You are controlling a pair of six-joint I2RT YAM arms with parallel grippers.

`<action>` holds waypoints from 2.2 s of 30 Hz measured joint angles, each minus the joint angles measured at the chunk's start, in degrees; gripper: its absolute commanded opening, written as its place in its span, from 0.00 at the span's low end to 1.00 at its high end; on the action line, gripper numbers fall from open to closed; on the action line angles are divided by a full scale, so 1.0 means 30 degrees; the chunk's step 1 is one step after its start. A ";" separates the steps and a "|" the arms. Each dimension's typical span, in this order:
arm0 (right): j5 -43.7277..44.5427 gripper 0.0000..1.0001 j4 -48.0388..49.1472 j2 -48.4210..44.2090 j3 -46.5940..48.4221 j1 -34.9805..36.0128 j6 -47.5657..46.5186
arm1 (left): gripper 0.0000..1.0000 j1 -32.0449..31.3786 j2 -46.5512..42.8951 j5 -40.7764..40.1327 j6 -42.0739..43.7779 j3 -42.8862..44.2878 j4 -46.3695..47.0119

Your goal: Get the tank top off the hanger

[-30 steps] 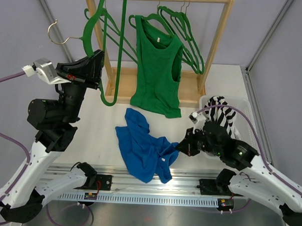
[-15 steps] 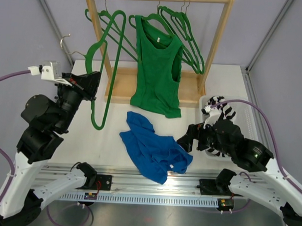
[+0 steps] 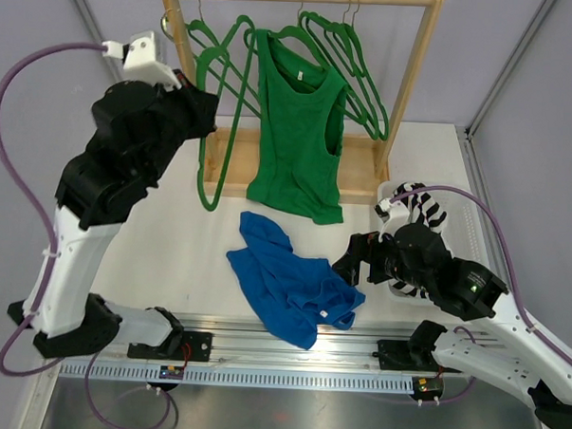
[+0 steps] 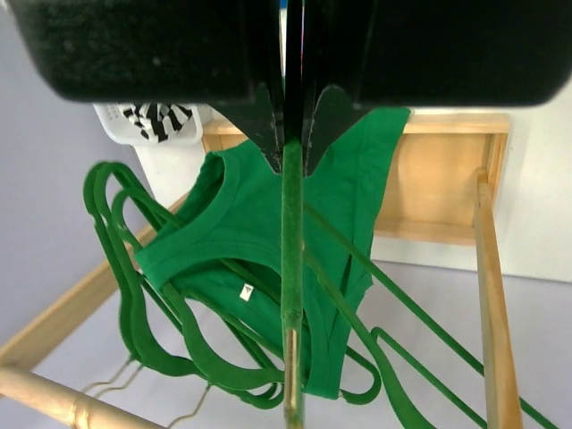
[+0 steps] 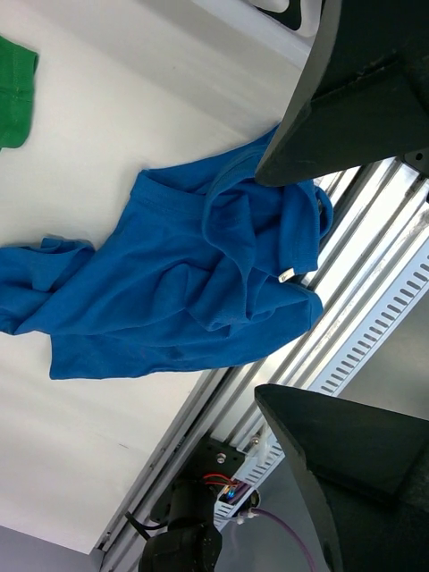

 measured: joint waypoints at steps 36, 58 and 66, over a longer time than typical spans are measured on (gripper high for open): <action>-0.1406 0.99 0.1625 0.1311 -0.1282 0.0000 0.0022 | 0.00 0.0350 0.9333 -0.5224 0.4087 0.7184 -0.0678; -0.4007 0.99 0.5428 0.2164 -0.4080 0.0000 -0.0430 | 0.00 0.5639 1.0251 0.4590 0.5982 0.6972 0.3942; -0.5202 0.99 0.6543 0.2455 -0.4488 0.0000 -0.0539 | 0.00 0.6659 1.1948 0.5049 0.6419 0.7716 0.3767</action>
